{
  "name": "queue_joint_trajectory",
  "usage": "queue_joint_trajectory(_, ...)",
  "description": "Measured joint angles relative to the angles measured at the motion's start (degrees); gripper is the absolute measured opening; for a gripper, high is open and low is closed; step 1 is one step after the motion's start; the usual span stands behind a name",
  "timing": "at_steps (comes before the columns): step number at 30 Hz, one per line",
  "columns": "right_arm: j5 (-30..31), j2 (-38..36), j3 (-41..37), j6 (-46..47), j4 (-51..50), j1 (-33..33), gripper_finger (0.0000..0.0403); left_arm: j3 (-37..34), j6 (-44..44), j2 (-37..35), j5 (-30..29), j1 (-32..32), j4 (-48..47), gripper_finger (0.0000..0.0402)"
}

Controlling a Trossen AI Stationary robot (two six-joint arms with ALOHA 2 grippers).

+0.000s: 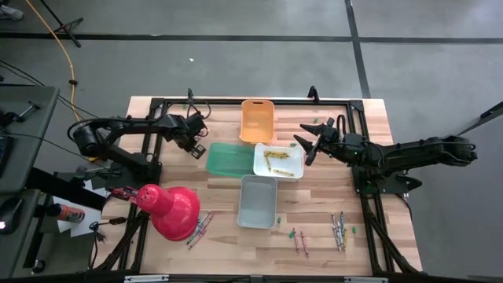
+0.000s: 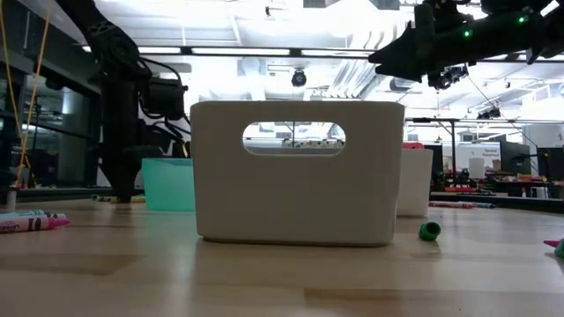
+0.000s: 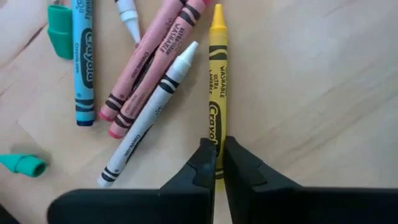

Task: Sort crayons
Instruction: Put the yellow crayon into the white bin

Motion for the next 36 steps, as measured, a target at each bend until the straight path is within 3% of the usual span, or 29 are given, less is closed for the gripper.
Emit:
queue_joint_trajectory(9,0.00,0.00,0.00,-0.04,-0.02,0.00,0.0220,4.77,1.17,-11.64,4.11,-2.84,-9.03,0.0002)
queue_joint_trajectory(14,0.00,0.00,0.00,-0.04,-0.02,0.00,0.0220,5.36,2.84,-21.90,4.13,-7.53,-1.34,0.0001)
queue_joint_trajectory(19,-5.03,0.00,0.00,-0.03,-0.02,-0.02,0.0220,0.52,6.63,-28.77,4.26,-13.67,21.38,0.0001)
queue_joint_trajectory(23,-9.82,0.00,0.00,-0.02,0.00,0.00,0.0220,-7.34,10.13,-28.54,5.25,-18.32,47.81,0.0001)
queue_joint_trajectory(29,-16.61,0.00,0.00,0.43,0.25,-0.02,0.0220,-17.82,15.22,-18.96,5.93,-23.52,85.59,0.0001)
queue_joint_trajectory(36,-20.06,0.43,0.02,0.44,4.05,0.00,0.0220,-14.92,16.78,-4.13,10.14,-26.10,100.05,0.0001)
